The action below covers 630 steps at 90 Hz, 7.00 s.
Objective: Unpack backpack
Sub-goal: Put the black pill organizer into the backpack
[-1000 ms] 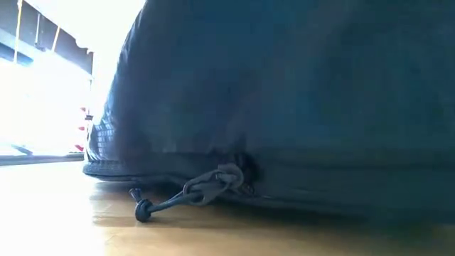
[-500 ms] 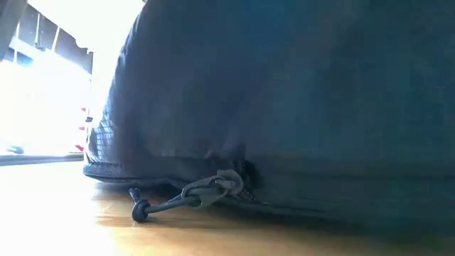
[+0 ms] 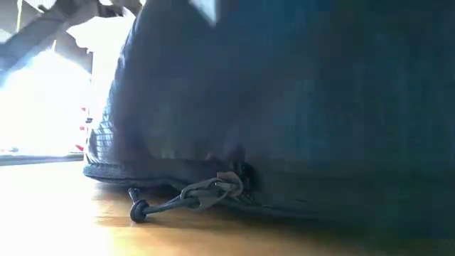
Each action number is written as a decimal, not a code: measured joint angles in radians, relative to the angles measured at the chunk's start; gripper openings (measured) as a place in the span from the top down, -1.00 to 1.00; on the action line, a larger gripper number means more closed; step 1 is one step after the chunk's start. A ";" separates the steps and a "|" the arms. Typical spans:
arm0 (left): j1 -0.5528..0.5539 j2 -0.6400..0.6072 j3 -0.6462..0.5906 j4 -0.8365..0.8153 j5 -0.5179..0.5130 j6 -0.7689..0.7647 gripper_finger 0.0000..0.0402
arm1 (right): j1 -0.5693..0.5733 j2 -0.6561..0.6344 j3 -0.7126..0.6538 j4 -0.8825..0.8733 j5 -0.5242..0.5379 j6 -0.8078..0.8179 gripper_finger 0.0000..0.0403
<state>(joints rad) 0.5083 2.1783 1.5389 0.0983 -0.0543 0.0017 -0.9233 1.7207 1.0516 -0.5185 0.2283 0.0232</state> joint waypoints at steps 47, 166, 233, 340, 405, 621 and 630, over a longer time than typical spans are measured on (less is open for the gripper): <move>0.015 0.151 0.350 -0.496 0.169 -0.048 1.00 | 0.120 0.088 0.014 -0.021 -0.169 -0.024 0.16; 0.049 0.092 0.414 -0.888 0.360 0.468 1.00 | 0.503 0.061 0.015 0.157 -0.266 0.007 0.16; 0.155 0.213 0.421 -0.932 0.433 0.506 1.00 | 0.331 0.098 0.014 0.184 -0.206 -0.031 0.36; -0.041 -0.366 -0.134 -1.134 0.205 0.464 1.00 | 0.530 -0.078 0.014 0.182 -0.352 -0.247 -0.30; -0.090 -0.436 -0.642 -0.278 0.207 0.189 1.00 | 0.562 0.279 0.447 -0.179 -0.203 -0.451 -0.97; -0.172 -0.244 -0.625 0.154 0.026 -0.024 1.00 | 0.524 0.021 -0.127 0.498 -0.662 0.661 -0.94; -0.178 -0.244 -0.625 0.155 0.025 -0.032 1.00 | 0.519 0.006 -0.122 0.485 -0.593 0.643 -0.94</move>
<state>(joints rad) 0.3301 1.9343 0.9134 0.2531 -0.0293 -0.0303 -0.4047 1.7265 0.9294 -0.0334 -0.3646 0.6658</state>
